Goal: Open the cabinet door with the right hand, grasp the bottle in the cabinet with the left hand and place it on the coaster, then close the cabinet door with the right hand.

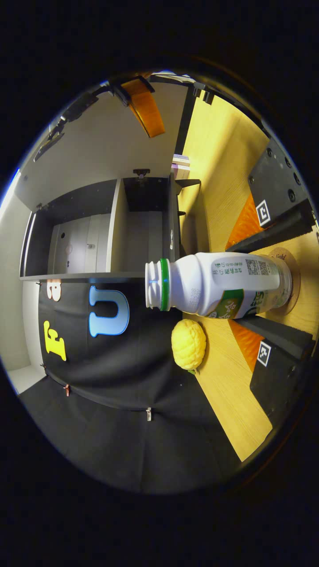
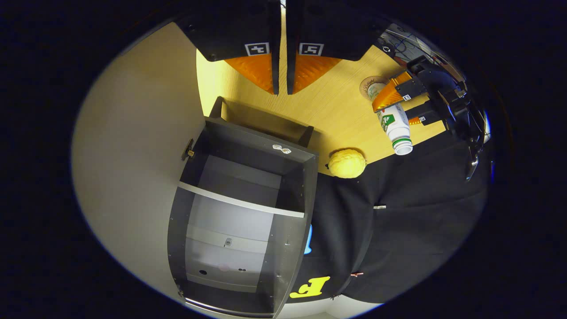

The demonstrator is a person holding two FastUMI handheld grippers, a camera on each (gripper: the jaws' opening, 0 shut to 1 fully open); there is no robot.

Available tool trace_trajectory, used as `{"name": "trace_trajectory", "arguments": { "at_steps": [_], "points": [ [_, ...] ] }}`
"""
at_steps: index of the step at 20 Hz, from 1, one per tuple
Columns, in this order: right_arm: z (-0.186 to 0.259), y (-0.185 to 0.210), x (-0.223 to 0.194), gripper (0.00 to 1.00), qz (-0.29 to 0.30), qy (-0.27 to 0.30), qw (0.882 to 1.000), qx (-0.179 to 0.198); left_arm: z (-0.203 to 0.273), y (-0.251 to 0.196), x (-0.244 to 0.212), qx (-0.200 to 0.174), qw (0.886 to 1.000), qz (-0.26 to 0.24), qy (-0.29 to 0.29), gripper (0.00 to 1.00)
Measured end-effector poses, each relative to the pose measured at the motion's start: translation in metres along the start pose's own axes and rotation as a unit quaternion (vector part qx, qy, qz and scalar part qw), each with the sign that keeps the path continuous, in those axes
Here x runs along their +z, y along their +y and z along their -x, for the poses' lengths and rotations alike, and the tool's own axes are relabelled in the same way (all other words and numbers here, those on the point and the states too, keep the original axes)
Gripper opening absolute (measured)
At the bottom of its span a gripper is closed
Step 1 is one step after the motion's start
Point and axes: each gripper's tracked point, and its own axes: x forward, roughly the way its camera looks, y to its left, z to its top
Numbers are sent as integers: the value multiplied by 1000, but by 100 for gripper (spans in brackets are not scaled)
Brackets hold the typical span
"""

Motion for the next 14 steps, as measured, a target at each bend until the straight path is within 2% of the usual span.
{"name": "trace_trajectory", "arguments": {
  "at_steps": [1, 4, 6, 10, 14],
  "points": [
    [0, 0, 0, 10, -2, 1, 1000, -1, 0, 2, -2, 7, 1000, -9, 2, 80],
    [1, 1, 2, 9, 0, 2, 1000, 2, -3, 10, -7, 21, 1000, -6, 12, 97],
    [2, 1, 6, 9, 9, 0, 1000, 1, -1, 13, 2, 20, 1000, 10, 5, 97],
    [10, -8, 15, 9, 29, 8, 999, -14, -3, 0, 45, -16, 1000, 22, -7, 98],
    [34, -21, 73, 9, 14, -28, 999, -27, 0, 2, 123, -23, 999, -29, -31, 98]
  ]
}}
